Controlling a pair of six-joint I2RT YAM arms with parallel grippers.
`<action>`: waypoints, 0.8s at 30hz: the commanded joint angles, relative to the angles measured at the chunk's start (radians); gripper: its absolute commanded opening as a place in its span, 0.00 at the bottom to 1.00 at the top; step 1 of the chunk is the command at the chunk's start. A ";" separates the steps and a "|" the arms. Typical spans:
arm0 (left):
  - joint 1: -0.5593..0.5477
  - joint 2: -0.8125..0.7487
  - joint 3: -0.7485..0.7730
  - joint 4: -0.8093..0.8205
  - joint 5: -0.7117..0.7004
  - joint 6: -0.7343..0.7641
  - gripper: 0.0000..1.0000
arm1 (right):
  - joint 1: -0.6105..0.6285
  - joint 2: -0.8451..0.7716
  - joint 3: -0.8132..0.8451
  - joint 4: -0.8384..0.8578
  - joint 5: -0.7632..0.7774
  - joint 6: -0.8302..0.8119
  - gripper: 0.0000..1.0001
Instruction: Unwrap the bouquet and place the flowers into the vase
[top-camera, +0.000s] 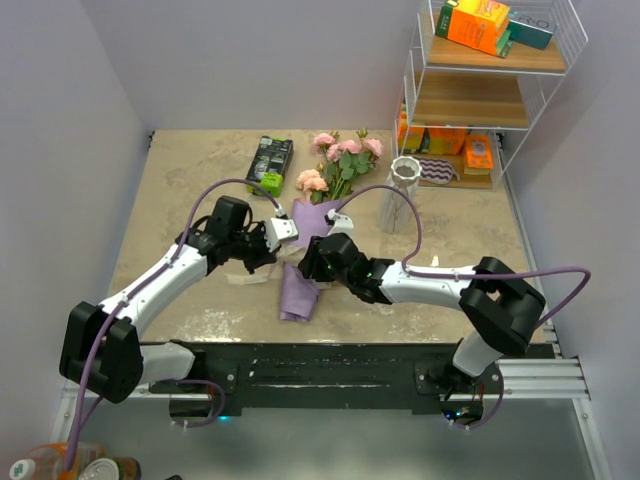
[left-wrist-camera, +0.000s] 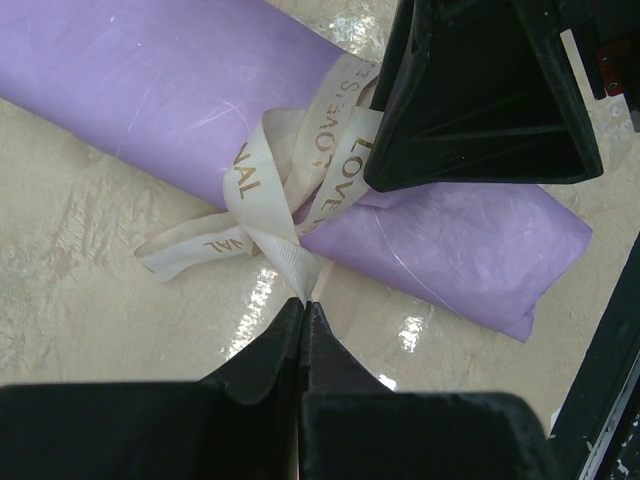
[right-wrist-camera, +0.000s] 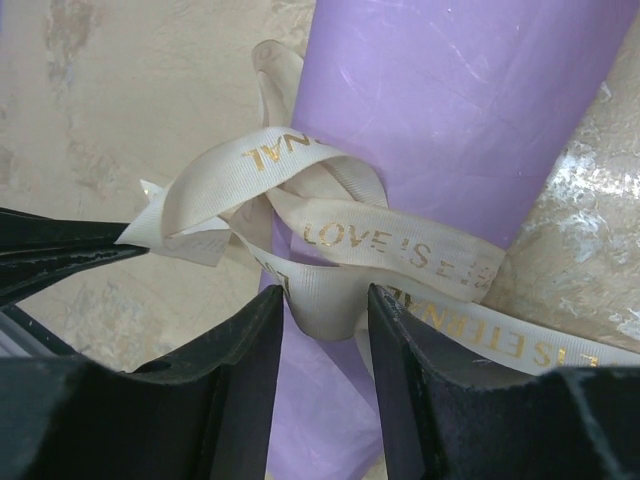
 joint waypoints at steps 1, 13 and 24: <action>0.003 -0.026 -0.011 0.021 0.007 0.020 0.00 | 0.004 -0.030 0.058 0.003 0.039 -0.031 0.41; 0.003 -0.026 -0.015 0.019 0.008 0.023 0.00 | 0.005 -0.015 0.086 0.003 0.035 -0.045 0.19; 0.045 -0.043 0.057 0.015 -0.018 -0.067 0.00 | 0.007 -0.153 0.063 -0.107 0.136 -0.054 0.00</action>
